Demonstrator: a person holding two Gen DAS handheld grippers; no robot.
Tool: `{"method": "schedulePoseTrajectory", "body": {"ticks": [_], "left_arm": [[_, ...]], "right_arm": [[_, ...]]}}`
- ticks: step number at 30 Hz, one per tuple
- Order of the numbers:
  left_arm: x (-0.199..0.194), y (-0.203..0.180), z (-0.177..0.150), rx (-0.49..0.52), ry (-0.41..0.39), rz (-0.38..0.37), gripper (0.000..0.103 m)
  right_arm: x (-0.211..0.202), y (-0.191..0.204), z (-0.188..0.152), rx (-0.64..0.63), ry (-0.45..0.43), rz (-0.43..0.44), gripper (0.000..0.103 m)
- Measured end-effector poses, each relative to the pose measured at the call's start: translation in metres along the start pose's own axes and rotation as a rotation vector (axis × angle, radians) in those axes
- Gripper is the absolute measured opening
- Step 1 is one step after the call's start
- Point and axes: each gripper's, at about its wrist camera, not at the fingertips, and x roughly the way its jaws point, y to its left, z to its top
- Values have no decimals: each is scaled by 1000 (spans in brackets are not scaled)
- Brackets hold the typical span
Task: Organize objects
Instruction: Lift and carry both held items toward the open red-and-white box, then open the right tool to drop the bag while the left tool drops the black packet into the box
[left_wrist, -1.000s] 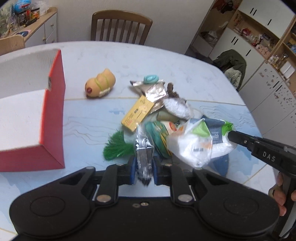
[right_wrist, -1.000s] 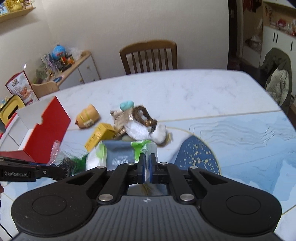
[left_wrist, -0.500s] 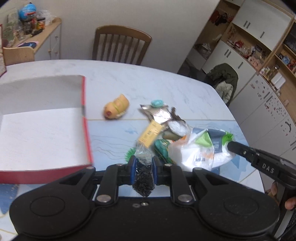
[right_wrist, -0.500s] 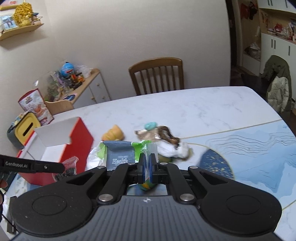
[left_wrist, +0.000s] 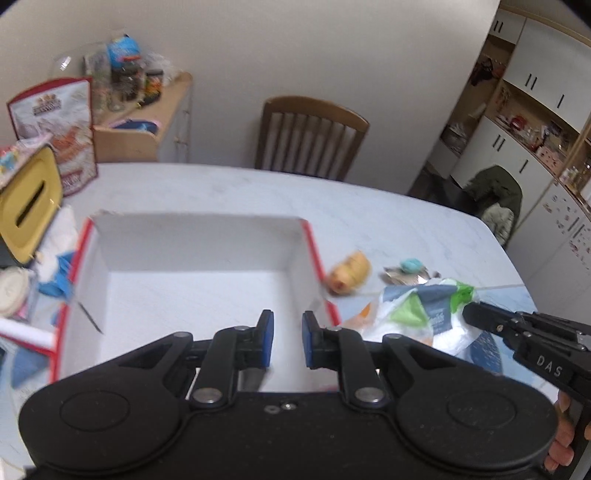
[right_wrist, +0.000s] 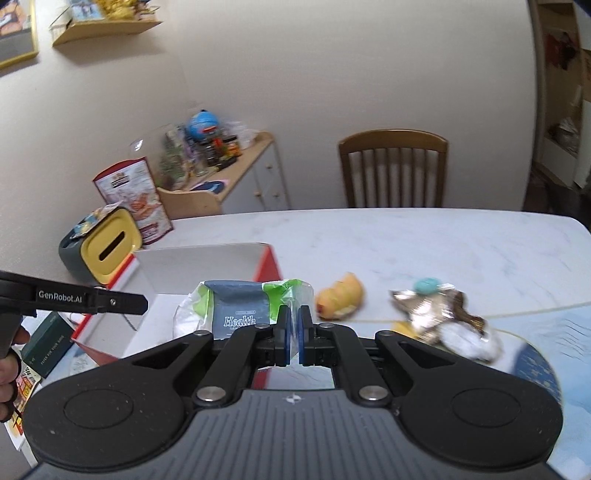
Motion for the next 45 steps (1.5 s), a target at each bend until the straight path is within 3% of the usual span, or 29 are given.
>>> {"method": "schedulePoseTrajectory", "body": {"ticks": [9, 24, 31, 45], "left_arm": [[16, 55, 9, -23, 8, 60, 13], [36, 94, -10, -43, 72, 44, 14], [42, 102, -18, -46, 89, 32, 14], [36, 89, -27, 18, 92, -3, 22]], "right_arm": [[72, 63, 7, -59, 83, 4, 4], [154, 123, -16, -157, 215, 31, 4], [166, 133, -25, -187, 280, 56, 4], [131, 113, -18, -97, 254, 96, 8]]}}
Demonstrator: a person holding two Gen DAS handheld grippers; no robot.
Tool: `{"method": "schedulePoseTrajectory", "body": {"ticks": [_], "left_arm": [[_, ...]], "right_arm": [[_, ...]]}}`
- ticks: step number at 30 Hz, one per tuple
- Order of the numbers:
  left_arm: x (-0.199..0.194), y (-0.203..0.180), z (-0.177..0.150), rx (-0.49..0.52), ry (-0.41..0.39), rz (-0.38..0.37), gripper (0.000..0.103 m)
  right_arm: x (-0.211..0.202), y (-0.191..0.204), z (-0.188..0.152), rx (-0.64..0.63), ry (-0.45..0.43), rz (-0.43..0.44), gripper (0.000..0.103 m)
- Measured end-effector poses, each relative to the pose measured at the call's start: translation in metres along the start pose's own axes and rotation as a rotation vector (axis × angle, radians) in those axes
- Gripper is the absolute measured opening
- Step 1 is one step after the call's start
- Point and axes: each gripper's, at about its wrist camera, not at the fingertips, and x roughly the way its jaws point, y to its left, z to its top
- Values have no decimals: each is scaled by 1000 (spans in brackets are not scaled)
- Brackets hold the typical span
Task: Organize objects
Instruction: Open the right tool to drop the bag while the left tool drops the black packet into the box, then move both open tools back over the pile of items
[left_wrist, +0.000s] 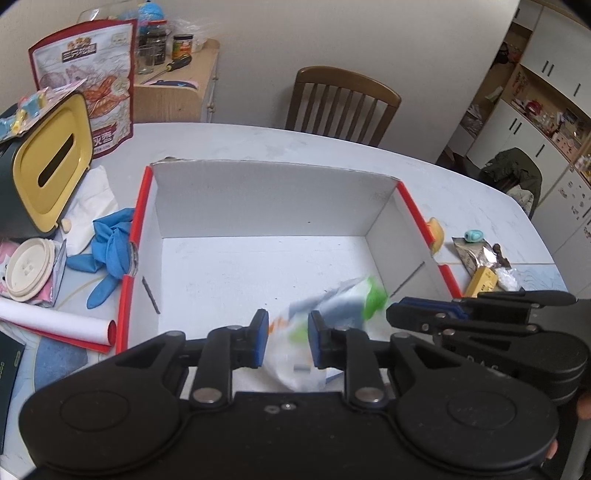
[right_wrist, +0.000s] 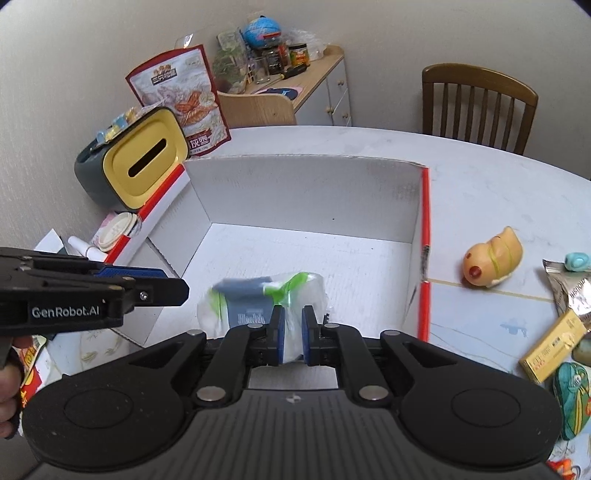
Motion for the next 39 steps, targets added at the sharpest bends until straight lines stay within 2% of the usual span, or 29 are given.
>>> {"method": "schedulePoseTrajectory", "body": {"ticks": [7, 15, 17, 20, 22, 25, 28, 39], "left_arm": [[-8, -11, -3, 29, -4, -16, 24], [-26, -37, -8, 107, -38, -43, 31], [-32, -45, -9, 131, -51, -48, 35], [-39, -58, -11, 160, -66, -58, 39], [-43, -66, -12, 178, -74, -61, 42], [-48, -77, -15, 197, -87, -55, 53], [-53, -87, -17, 212, -99, -47, 58], [-63, -132, -28, 232, -133, -6, 80]], "right_arm": [[-20, -3, -3, 10, -19, -4, 9], [-76, -14, -13, 40, -107, 20, 9], [-89, -18, -18, 50, -132, 16, 14], [-108, -23, -27, 58, -170, 1, 32], [-118, -28, -35, 62, -185, -7, 33], [-131, -37, -46, 71, -198, -25, 33], [-145, -47, -58, 82, -214, -36, 43], [-191, -97, -91, 98, -263, -74, 63]]}}
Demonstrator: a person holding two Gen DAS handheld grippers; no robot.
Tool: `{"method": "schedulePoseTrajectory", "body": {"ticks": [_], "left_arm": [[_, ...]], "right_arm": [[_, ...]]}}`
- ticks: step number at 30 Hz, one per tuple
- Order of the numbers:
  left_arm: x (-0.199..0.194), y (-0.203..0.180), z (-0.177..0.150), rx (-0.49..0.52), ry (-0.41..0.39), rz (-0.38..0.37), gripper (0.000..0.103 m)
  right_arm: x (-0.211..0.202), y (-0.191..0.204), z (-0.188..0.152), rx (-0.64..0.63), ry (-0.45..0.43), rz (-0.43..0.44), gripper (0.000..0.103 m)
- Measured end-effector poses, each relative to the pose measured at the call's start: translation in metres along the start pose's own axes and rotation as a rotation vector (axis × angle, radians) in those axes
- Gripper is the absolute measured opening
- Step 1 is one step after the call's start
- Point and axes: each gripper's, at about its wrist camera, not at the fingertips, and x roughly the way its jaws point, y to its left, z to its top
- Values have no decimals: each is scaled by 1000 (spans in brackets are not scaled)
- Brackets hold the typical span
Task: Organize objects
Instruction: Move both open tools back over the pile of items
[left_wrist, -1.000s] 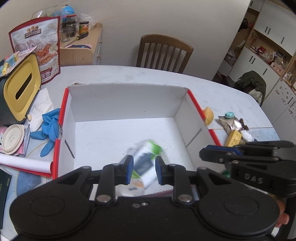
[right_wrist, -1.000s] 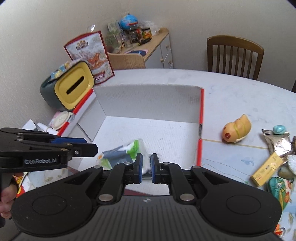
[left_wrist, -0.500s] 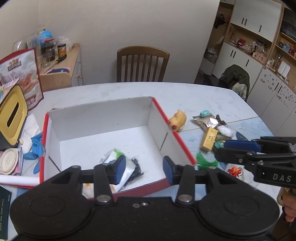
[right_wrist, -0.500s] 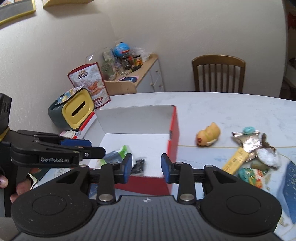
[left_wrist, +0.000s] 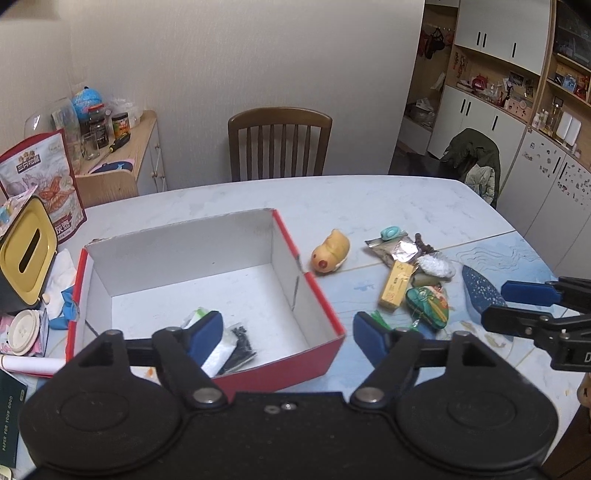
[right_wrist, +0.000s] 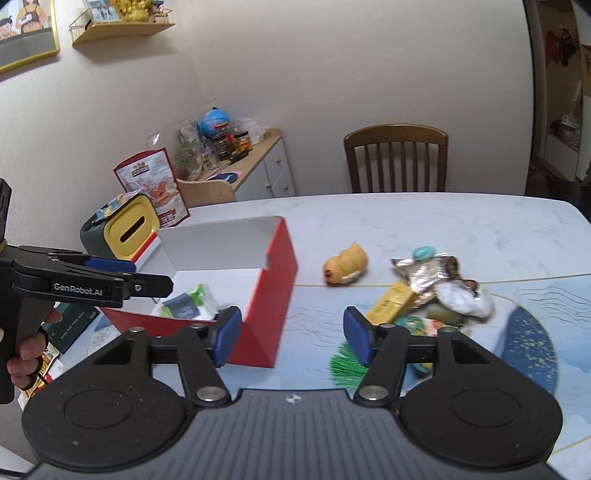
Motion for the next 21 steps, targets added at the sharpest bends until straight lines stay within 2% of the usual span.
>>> {"method": "schedulePoseTrajectory", "body": {"ticks": [9, 14, 21], "left_arm": [[1, -45, 0, 0, -8, 14, 90], [7, -68, -1, -7, -8, 15, 102], [26, -103, 2, 5, 0, 26, 102]], "right_arm": [[-27, -47, -7, -9, -6, -8, 76], [-38, -75, -14, -10, -4, -16, 84], [-40, -106, -27, -56, 15, -35, 92]]}}
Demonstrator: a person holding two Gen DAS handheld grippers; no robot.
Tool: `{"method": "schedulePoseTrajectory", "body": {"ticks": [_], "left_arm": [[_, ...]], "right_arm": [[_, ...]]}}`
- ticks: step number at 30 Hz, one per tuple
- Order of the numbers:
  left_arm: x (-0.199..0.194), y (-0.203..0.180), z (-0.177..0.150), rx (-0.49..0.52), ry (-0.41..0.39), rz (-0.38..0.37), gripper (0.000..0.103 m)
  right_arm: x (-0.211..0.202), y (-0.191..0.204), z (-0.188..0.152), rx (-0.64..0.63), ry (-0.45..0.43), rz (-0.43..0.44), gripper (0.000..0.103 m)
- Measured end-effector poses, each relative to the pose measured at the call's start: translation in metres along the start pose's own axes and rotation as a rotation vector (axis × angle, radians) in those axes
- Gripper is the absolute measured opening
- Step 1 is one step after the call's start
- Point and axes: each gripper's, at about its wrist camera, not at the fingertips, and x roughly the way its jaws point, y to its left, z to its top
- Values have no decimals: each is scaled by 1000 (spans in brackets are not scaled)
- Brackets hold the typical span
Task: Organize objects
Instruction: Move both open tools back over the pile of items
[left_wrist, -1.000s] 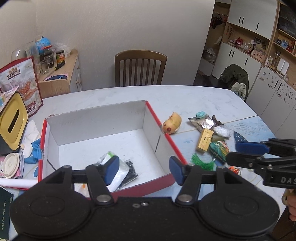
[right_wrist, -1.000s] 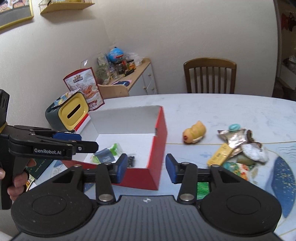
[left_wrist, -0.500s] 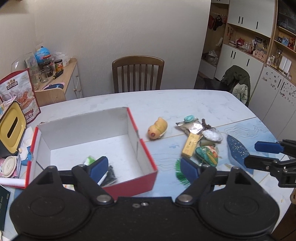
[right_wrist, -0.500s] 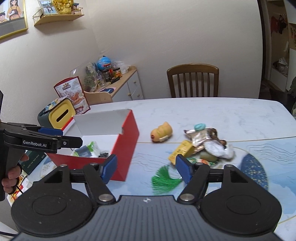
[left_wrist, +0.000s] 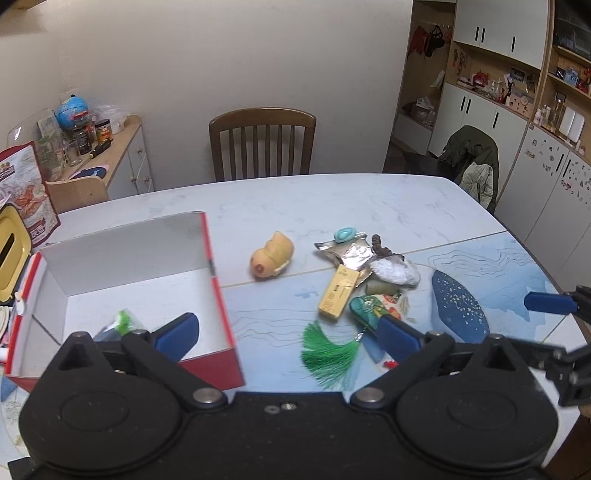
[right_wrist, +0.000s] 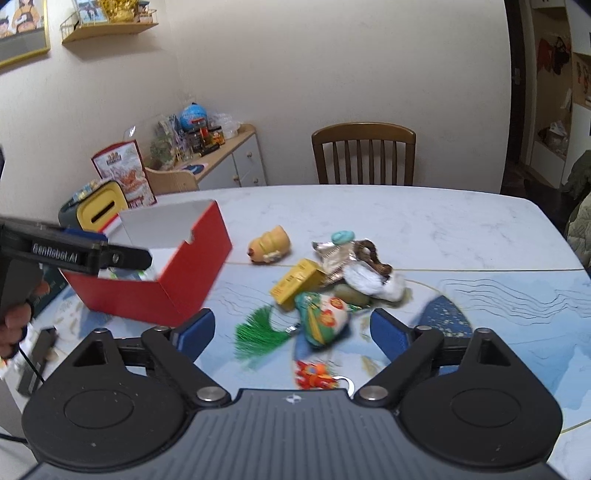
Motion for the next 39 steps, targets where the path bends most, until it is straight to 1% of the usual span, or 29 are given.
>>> {"method": "schedulePoseTrajectory", "body": {"ticks": [9, 17, 23, 29, 32, 36, 39], "left_arm": [[47, -32, 11, -21, 14, 12, 102], [101, -48, 22, -14, 59, 17, 102], [137, -58, 22, 15, 107, 43, 102], [161, -56, 19, 15, 135, 53, 102], [171, -55, 21, 22, 143, 65, 102], [183, -54, 23, 28, 154, 58, 100], [193, -56, 23, 48, 166, 54, 97]], "right_arm": [[22, -40, -18, -1, 56, -10, 93], [50, -52, -31, -49, 110, 42, 93], [84, -45, -46, -114, 186, 85, 93], [119, -28, -55, -198, 232, 117, 93], [128, -19, -56, -236, 238, 130, 92], [137, -13, -56, -269, 237, 128, 92], [142, -12, -54, -272, 240, 129, 89]]}}
